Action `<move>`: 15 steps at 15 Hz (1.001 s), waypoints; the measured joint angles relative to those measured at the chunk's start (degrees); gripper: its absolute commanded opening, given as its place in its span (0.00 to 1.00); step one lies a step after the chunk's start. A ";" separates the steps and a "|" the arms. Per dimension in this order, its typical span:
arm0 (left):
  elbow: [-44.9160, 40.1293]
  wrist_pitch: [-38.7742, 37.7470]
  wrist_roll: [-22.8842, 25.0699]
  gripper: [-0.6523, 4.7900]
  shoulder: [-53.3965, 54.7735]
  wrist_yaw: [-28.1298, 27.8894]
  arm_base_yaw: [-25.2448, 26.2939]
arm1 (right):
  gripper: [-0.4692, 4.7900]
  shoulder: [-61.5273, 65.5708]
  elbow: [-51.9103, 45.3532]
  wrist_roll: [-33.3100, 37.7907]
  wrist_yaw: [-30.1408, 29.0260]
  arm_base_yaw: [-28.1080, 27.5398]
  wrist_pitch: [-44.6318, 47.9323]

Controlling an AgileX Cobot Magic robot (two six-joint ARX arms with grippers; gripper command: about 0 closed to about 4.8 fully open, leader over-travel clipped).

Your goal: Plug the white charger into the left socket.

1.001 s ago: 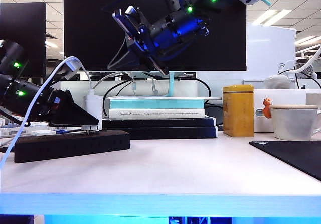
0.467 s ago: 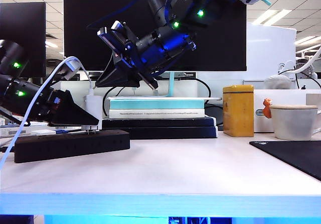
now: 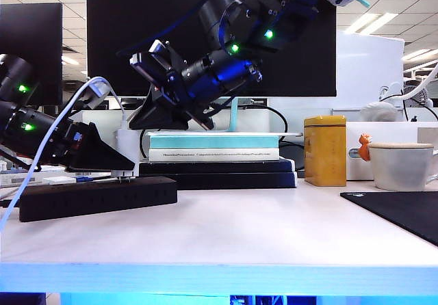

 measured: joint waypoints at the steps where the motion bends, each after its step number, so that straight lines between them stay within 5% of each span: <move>1: 0.00 -0.02 0.02 0.26 0.02 0.00 0.00 | 0.09 0.35 0.00 0.02 -0.02 0.07 0.11; 15: 0.17 -1.84 0.83 0.26 -0.24 -0.35 0.00 | 0.09 1.11 1.31 -2.58 -0.46 1.75 -3.08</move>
